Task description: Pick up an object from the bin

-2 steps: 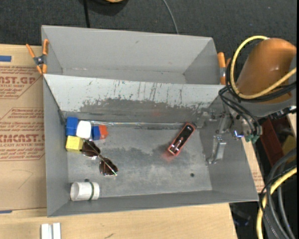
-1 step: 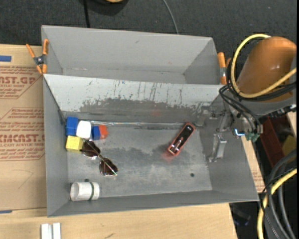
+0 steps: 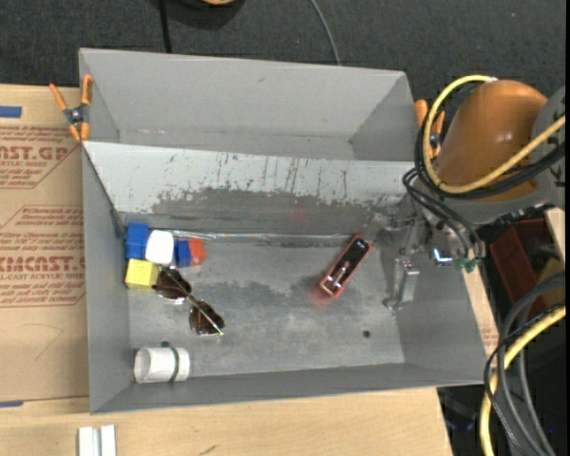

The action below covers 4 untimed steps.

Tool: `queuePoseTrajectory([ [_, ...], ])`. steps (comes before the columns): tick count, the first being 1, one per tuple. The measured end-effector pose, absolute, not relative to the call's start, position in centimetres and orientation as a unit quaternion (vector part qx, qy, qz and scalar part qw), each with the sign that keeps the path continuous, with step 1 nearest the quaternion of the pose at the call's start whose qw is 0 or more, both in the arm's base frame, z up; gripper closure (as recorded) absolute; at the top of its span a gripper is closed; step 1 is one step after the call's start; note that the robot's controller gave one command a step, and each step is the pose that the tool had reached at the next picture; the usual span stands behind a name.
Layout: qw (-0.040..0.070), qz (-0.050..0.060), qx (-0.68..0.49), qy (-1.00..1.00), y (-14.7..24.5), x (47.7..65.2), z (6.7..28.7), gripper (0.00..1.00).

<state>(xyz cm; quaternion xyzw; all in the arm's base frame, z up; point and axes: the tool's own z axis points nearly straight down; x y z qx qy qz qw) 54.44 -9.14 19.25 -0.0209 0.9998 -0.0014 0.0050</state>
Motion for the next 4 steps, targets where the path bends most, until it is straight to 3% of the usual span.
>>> queuePoseTrajectory([
  [1, 0.002, 0.000, -0.004, 1.000, -7.7, 54.6, 14.6, 0.00],
  [2, 0.003, 0.001, 0.109, 0.994, -7.1, 55.9, 10.7, 0.00],
  [3, 0.003, 0.001, 0.030, 1.000, -7.4, 57.3, 7.0, 1.00],
  [4, 0.003, 0.001, 0.030, 1.000, -7.4, 57.3, 7.0, 1.00],
])
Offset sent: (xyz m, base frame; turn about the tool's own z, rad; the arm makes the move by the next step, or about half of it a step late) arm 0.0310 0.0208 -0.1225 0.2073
